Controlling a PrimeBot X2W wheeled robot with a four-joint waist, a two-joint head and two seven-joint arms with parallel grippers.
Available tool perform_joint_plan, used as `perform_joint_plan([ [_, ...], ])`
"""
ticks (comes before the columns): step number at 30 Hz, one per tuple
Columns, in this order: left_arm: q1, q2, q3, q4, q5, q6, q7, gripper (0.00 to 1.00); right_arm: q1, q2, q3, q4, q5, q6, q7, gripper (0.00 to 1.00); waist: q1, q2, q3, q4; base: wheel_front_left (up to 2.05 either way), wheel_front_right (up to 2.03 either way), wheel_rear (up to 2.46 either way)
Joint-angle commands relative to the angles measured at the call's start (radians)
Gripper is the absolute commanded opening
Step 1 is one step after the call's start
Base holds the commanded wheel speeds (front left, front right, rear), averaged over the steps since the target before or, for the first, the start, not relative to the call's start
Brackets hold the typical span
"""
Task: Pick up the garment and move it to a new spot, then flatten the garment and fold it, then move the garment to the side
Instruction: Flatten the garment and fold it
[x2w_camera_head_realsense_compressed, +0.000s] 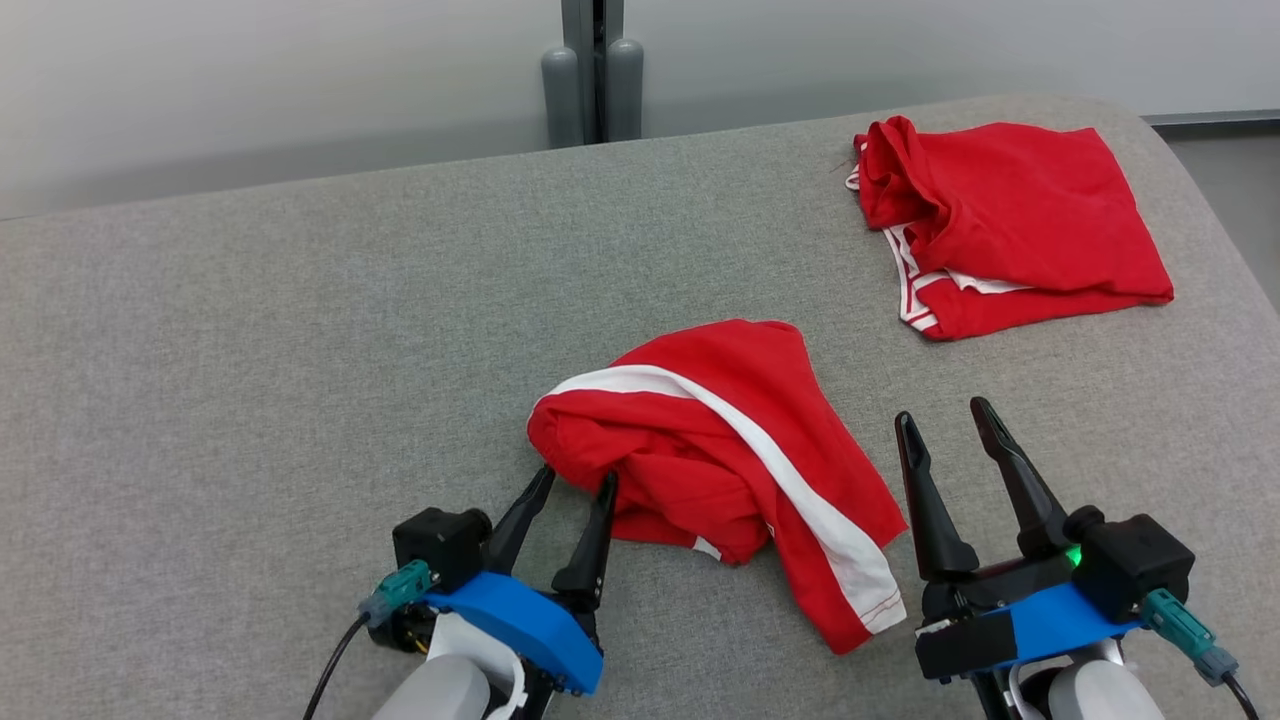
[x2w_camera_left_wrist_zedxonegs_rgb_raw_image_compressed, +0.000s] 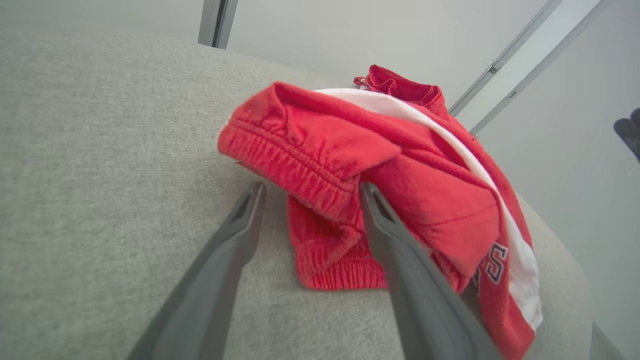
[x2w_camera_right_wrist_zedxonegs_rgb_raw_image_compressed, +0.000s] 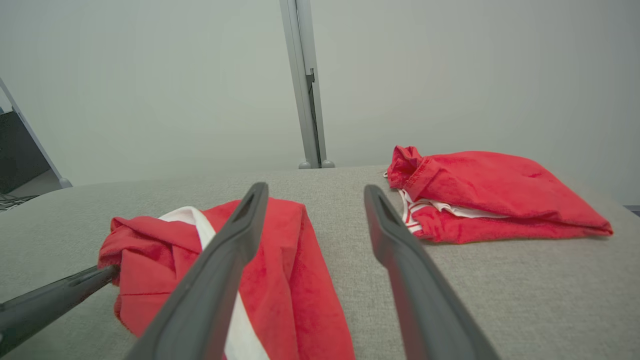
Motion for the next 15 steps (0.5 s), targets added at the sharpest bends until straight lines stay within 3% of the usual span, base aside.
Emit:
perform_joint_plan([
  [1,-0.022,0.005,-0.003,0.002,-0.012,-0.001,-0.004,1.00,-0.015,-0.001,0.000,-0.005,0.006,0.000,-0.003,1.00,-0.0001,-0.0001,0.002,-0.001,0.00,0.00,0.00],
  [15,-0.193,0.036,-0.032,0.040,-0.188,-0.001,-0.004,1.00,-0.034,-0.001,0.018,-0.012,0.012,0.000,-0.003,1.00,-0.0001,-0.0001,0.043,-0.029,0.00,0.00,0.00],
])
